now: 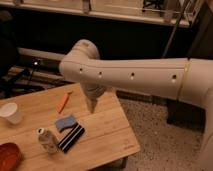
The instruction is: Move the arm in a circular motion
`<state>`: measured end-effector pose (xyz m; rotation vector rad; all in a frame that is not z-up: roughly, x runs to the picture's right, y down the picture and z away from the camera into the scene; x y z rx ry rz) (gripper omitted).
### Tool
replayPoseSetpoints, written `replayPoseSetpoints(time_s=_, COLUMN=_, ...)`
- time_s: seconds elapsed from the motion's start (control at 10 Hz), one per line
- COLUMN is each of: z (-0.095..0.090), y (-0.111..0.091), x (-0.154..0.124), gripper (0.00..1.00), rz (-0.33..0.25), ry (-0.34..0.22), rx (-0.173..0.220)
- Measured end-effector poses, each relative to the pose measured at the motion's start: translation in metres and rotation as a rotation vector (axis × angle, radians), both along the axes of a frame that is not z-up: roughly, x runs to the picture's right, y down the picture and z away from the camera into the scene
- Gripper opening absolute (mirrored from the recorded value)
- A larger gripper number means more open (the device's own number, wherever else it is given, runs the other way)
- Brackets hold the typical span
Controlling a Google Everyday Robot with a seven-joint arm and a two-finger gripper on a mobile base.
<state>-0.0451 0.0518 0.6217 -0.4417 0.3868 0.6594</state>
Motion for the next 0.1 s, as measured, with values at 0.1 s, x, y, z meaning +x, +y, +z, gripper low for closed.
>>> replayPoseSetpoints(time_s=0.1, z=-0.0109, y=0.0045, x=-0.0322, gripper=0.8, rz=-0.053, ry=-0.091, rx=-0.016)
